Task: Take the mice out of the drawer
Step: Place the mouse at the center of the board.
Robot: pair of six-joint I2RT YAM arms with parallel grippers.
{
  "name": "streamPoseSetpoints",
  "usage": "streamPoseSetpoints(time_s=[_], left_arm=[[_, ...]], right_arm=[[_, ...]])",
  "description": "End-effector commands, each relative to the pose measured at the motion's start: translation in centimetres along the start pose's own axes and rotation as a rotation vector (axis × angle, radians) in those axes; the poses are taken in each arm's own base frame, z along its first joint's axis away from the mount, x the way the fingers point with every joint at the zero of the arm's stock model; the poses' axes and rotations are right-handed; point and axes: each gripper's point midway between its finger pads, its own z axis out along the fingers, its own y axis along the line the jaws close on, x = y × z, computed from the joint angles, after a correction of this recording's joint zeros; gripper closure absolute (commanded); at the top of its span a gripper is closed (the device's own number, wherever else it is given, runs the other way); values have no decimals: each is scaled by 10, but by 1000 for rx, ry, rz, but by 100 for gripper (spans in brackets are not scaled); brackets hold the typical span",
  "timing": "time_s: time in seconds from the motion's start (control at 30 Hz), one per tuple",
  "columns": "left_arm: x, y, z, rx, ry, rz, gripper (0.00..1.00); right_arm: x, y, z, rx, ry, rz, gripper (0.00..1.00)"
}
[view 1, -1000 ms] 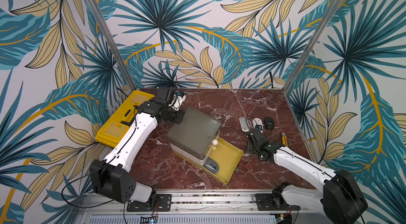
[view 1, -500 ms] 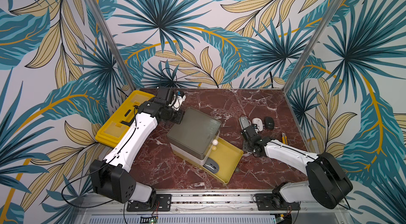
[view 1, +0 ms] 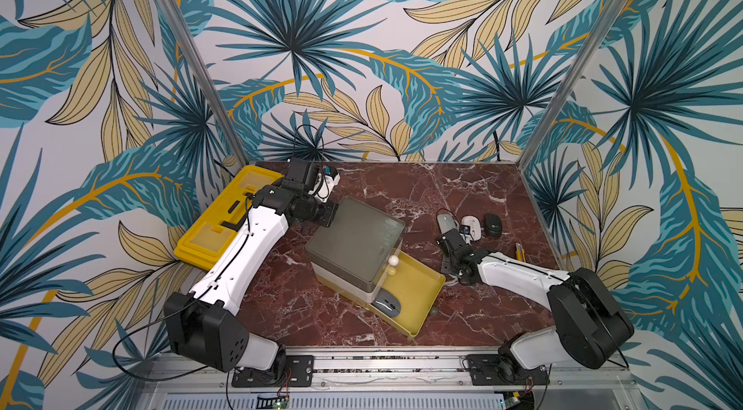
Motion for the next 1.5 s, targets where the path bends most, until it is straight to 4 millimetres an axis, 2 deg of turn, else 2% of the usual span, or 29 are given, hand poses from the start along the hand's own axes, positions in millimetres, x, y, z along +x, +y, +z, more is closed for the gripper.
streamPoseSetpoints(time_s=[0.0,0.17,0.37,0.43,0.53,0.77,0.9,0.97,1.03,1.07,1.27,1.4,1.47], left_arm=[[20,-3,8,18,81,-31,100],[21,-2,9,16,83,-33,100],[21,-2,8,16,82,-33,100],[21,-2,9,15,84,-33,100],[21,-2,10,18,84,-32,100],[21,-2,10,17,86,-34,100],[21,-2,10,19,86,-36,100],[21,-3,10,20,86,-36,100],[21,-3,9,20,83,-35,100],[21,-3,8,19,82,-35,100],[21,-3,8,22,81,-34,100],[21,-4,7,24,79,-33,100],[21,-4,7,25,79,-33,100]], right_arm=[[9,-13,3,65,32,-12,28],[-1,-15,-8,63,-14,-10,18],[-18,0,-65,-52,-190,-83,15],[-13,5,-80,-96,-188,-107,15],[7,22,-92,-180,-142,-163,14],[57,82,-134,-397,-122,-372,15],[77,112,-151,-515,-140,-455,22],[84,122,-151,-556,-151,-463,32],[89,131,-151,-614,-162,-453,50],[91,136,-151,-651,-166,-439,54],[113,167,-155,-851,-146,-433,61],[130,183,-154,-926,-140,-482,65],[135,192,-155,-960,-135,-500,70]])
